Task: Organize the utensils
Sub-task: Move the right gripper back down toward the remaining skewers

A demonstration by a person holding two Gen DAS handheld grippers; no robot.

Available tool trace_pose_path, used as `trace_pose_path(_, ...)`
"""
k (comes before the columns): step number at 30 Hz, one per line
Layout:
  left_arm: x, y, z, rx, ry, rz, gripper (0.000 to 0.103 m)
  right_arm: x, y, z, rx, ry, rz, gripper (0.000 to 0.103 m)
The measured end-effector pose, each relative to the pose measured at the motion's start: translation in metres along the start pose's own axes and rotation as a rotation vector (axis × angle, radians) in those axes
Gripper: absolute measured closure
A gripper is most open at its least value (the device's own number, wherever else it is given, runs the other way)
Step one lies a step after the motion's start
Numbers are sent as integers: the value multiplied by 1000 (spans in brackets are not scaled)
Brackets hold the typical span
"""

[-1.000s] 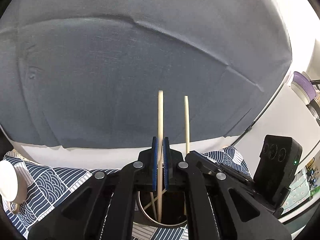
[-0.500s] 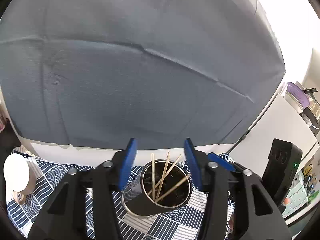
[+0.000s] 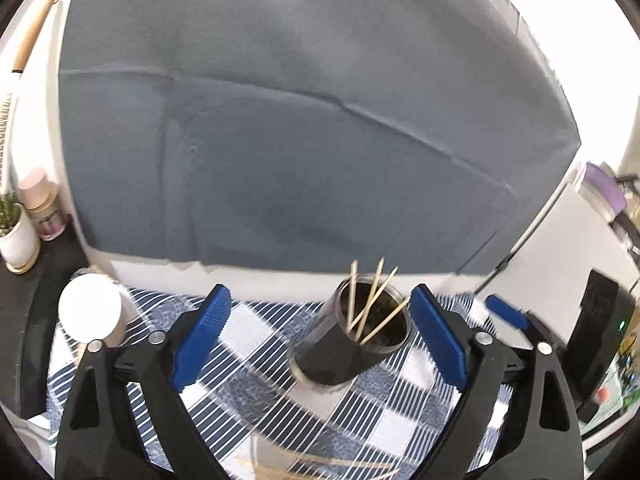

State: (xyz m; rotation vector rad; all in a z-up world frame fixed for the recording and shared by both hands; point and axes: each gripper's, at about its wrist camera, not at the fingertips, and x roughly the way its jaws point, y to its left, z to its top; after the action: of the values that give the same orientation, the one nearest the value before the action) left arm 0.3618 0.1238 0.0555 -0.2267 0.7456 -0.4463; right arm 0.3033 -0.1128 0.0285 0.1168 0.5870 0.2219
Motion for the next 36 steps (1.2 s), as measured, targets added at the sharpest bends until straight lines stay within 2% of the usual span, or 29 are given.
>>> trace_pose_path(7, -24, 24, -27, 41, 54, 84, 7, -2, 26, -27, -40, 99, -12, 9)
trace_pose_path(11, -30, 40, -48, 22, 106, 80, 7, -1, 37, -51, -36, 162, -8, 9)
trace_pose_path(15, -31, 56, -76, 13, 168, 108, 7, 0, 47, -78, -19, 217, 11, 9)
trace_pose_path(18, -31, 65, -95, 5, 217, 95, 7, 0, 53, -98, -15, 250, 14, 9)
trace_pose_path(22, -27, 73, -119, 4, 265, 102, 7, 4, 55, -120, -9, 303, -2, 9)
trace_pose_path(29, -13, 80, -158, -25, 339, 115, 7, 17, 56, -153, -28, 402, 27, 9)
trace_pose_path(36, 1, 79, -191, -126, 409, 150, 7, 38, 39, -167, -44, 493, 36, 9)
